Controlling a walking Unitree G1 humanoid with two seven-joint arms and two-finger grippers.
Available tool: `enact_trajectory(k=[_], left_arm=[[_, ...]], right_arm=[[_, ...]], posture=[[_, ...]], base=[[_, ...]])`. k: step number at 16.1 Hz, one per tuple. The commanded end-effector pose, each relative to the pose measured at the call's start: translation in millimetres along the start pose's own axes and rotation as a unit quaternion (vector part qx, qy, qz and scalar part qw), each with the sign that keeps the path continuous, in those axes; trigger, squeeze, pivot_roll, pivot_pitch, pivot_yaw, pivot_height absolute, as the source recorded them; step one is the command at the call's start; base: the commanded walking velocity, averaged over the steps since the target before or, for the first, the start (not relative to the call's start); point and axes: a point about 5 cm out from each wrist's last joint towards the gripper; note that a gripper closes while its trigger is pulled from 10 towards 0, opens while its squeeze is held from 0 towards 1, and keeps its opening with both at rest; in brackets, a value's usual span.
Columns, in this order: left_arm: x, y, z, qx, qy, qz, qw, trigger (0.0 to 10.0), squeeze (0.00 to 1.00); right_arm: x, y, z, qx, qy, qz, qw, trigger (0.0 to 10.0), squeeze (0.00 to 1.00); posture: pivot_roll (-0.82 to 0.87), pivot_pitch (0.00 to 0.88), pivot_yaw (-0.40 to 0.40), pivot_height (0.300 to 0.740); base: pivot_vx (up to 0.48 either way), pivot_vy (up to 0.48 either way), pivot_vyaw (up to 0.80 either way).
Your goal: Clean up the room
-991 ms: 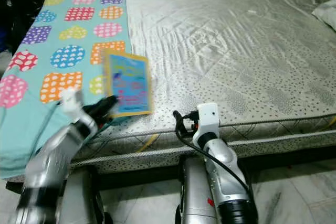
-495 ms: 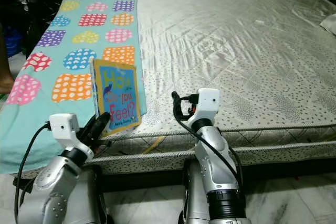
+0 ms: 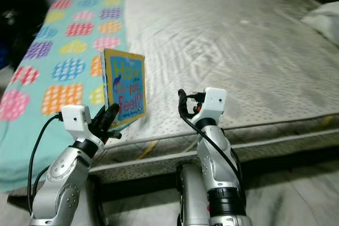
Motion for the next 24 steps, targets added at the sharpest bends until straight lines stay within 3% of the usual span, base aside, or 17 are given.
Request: enact_trajectory(k=[1, 8, 13, 24], left_arm=[[2.9, 8.3, 0.9, 0.013, -0.006, 0.023, 1.0, 0.0, 0.0], [4.3, 6.0, 5.5, 0.014, -0.014, 0.021, 1.0, 0.0, 0.0], [5.0, 4.1, 6.4, 0.015, -0.016, 0.019, 1.0, 0.0, 0.0], [6.0, 3.7, 6.8, 0.016, -0.016, 0.018, 1.0, 0.0, 0.0]], right_arm=[[1.4, -0.4, 0.4, 0.005, 0.0, 0.0, 1.0, 10.0, 0.0], [2.6, -1.5, -2.9, -0.007, 0.013, 0.001, 1.0, 10.0, 0.0], [-0.1, 0.1, -6.6, -0.003, 0.041, 0.014, 0.999, 10.0, 0.0], [1.9, 2.0, -8.1, -0.009, 0.057, 0.016, 0.998, 10.0, 0.0]], posture=[[-0.11, 0.0, 0.021, 0.483], [-0.1, 0.0, 0.018, 0.483], [-0.1, 0.0, 0.02, 0.487], [-0.1, 0.0, 0.02, 0.629]], base=[[0.0, 0.0, -0.61], [0.0, 0.0, -0.59], [0.0, 0.0, 0.0], [0.0, 0.0, 0.0]])
Point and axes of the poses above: a point about 5 cm out from each wrist's last joint towards the gripper, its own x axis pointing out of the wrist towards the gripper, its own y axis along the axis of the wrist's last joint, z = x × y, and after that the axes turned 4 degrees about x, right-handed
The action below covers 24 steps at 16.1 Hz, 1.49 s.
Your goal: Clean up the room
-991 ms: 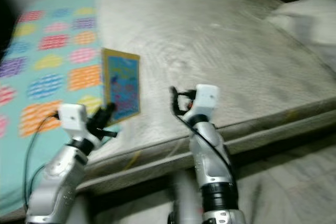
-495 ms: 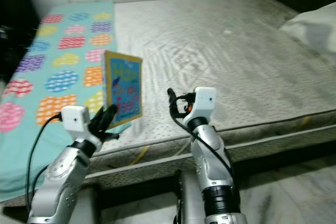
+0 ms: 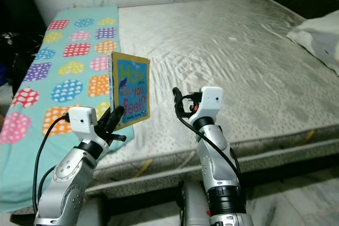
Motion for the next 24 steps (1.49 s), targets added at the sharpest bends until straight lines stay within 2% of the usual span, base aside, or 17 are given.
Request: enact_trajectory(k=[1, 10, 18, 19, 20, 21, 24], left_arm=[[3.6, 10.7, 0.2, 0.01, -0.004, 0.025, 1.0, 0.0, 0.0], [2.9, 8.7, 0.2, 0.011, -0.002, 0.02, 1.0, 0.0, 0.0], [3.7, 2.0, 2.6, 0.013, -0.007, 0.0, 1.0, 0.0, 0.0], [3.8, 1.2, 3.1, 0.014, -0.007, -0.003, 1.0, 1.8, 0.0], [3.7, -0.1, 3.6, 0.017, -0.008, -0.009, 1.0, 4.9, 0.0], [4.1, -2.2, 3.2, 0.02, -0.005, -0.018, 1.0, 10.0, 0.0], [6.4, -6.0, 2.7, 0.016, 0.002, -0.033, 0.999, 10.0, 0.0]], right_arm=[[2.8, 3.4, -5.2, 0.0, 0.011, 0.007, 1.0, 10.0, 0.0], [3.0, 4.4, -0.5, -0.003, 0.003, 0.008, 1.0, 10.0, 0.0], [3.4, 5.6, 6.6, -0.011, -0.013, 0.011, 1.0, 10.0, 0.0], [3.8, 5.7, 8.0, -0.014, -0.018, 0.012, 1.0, 10.0, 0.0], [4.1, 5.7, 8.8, -0.015, -0.022, 0.012, 1.0, 10.0, 0.0], [4.8, 5.7, 9.2, -0.018, -0.028, 0.013, 0.999, 10.0, 0.0], [5.6, 4.9, 10.9, -0.017, -0.033, 0.013, 0.999, 10.0, 0.0]], posture=[[-0.1, 0.0, 0.02, 0.643], [-0.1, 0.0, 0.019, 0.74], [-0.11, 0.0, 0.021, 0.74], [-0.1, 0.0, 0.021, 0.74], [-0.1, 0.0, 0.021, 0.74], [-0.1, 0.0, 0.023, 0.74], [-0.1, 0.0, 0.026, 0.74]], base=[[0.0, 0.0, 0.0], [0.0, 0.0, 0.0], [0.0, 0.0, 0.0], [0.0, 0.0, 0.0], [0.0, 0.0, 0.0], [0.0, 0.0, 0.0], [0.0, 0.0, 0.0]])
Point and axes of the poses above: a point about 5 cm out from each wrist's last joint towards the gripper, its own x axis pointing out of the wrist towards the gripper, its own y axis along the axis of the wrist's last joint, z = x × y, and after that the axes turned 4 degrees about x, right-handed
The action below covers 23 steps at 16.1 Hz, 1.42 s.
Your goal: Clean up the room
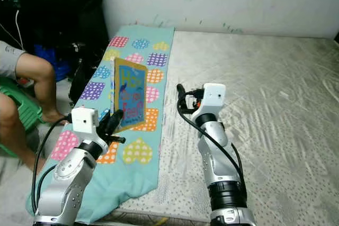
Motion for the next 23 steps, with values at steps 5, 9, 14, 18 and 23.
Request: enact_trajectory(k=[5, 9, 14, 18, 23], left_arm=[[6.3, 5.7, 2.3, 0.003, -0.003, 0.01, 1.0, 10.0, 0.0], [7.4, 5.8, 2.3, 0.008, 0.001, 0.009, 1.0, 10.0, 0.0], [6.6, 3.6, 1.2, 0.006, 0.004, 0.004, 1.0, 10.0, 0.0], [6.6, 2.5, 2.4, 0.004, 0.007, 0.004, 1.0, 10.0, 0.0], [7.1, 3.4, 2.5, 0.007, 0.01, 0.01, 1.0, 10.0, 0.0]], right_arm=[[0.5, 0.3, 5.8, -0.004, -0.016, 0.003, 1.0, 10.0, 0.0], [1.8, -0.5, 10.2, -0.049, -0.022, -0.004, 0.999, 10.0, 0.0], [1.1, -4.2, 12.7, -0.04, -0.024, -0.013, 0.999, 10.0, 0.0], [-0.5, -11.0, 9.2, -0.027, -0.029, -0.029, 0.999, 10.0, 0.0], [2.0, -8.2, 11.6, -0.03, -0.031, -0.025, 0.999, 10.0, 0.0]], posture=[[-0.11, 0.0, 0.027, 0.74], [-0.11, 0.0, 0.02, 0.74], [-0.11, 0.0, 0.017, 0.74], [-0.11, 0.0, 0.015, 0.74], [-0.1, 0.0, 0.01, 0.74]], base=[[0.0, 0.0, 0.0], [0.0, 0.0, 0.0], [0.0, 0.0, 0.0], [0.0, 0.0, 0.0], [0.0, 0.0, -0.64]])
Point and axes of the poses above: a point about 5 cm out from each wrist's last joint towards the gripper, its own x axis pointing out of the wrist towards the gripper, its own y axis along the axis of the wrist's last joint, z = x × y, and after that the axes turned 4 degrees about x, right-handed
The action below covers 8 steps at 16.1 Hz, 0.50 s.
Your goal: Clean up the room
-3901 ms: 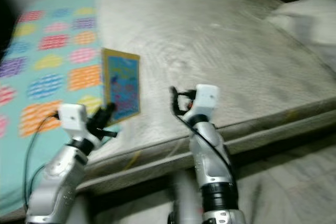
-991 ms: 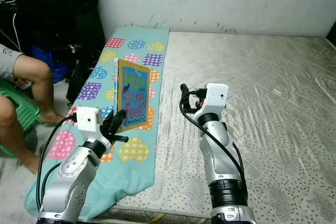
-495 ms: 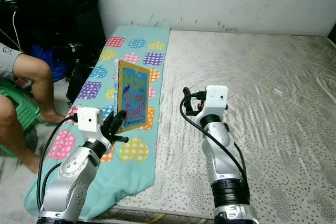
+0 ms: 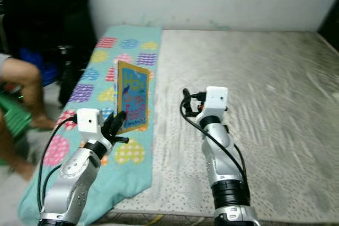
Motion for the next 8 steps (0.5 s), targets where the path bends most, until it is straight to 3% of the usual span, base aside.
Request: enact_trajectory(k=[1, 6, 8], left_arm=[[2.4, 8.4, 0.6, 0.012, 0.0, 0.022, 1.0, 10.0, 0.0], [3.1, 9.0, 2.7, 0.028, -0.006, 0.02, 0.999, 10.0, 0.0], [3.7, 9.2, 2.1, 0.032, -0.005, 0.019, 0.999, 10.0, 0.0]], right_arm=[[2.4, 1.2, -2.2, 0.003, 0.003, -0.001, 1.0, 10.0, 0.0], [2.9, 2.8, -3.6, 0.0, 0.004, 0.006, 1.0, 10.0, 0.0], [3.4, 3.1, -3.5, -0.001, 0.003, 0.007, 1.0, 10.0, 0.0]], posture=[[-0.1, 0.0, 0.01, 0.74], [-0.11, 0.0, 0.009, 0.74], [-0.1, 0.0, 0.01, 0.74]], base=[[0.0, 0.0, -0.8], [0.0, 0.0, -0.78], [0.0, 0.0, 0.0]])
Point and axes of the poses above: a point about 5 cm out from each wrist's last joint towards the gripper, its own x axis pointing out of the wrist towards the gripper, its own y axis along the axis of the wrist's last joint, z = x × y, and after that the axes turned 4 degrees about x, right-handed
